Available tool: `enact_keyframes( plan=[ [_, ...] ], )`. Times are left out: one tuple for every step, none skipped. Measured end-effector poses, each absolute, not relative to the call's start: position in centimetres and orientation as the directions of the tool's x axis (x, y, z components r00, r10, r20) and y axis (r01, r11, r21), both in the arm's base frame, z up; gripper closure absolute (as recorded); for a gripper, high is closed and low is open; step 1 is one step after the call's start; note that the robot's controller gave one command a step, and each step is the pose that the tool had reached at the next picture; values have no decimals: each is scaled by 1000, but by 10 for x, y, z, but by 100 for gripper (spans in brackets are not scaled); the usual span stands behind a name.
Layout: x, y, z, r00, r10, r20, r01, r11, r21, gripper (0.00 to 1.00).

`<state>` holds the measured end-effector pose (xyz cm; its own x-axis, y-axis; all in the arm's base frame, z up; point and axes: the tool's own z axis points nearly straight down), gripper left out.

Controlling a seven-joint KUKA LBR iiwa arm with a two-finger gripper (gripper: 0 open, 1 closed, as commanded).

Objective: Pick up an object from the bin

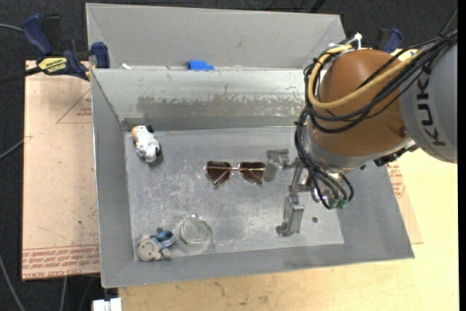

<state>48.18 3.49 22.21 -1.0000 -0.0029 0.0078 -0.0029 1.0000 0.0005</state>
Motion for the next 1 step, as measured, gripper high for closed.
enact_keyframes(
  plan=[
    [483,35,226,-1000,-1,0,-1,1000,1,0]
  ],
)
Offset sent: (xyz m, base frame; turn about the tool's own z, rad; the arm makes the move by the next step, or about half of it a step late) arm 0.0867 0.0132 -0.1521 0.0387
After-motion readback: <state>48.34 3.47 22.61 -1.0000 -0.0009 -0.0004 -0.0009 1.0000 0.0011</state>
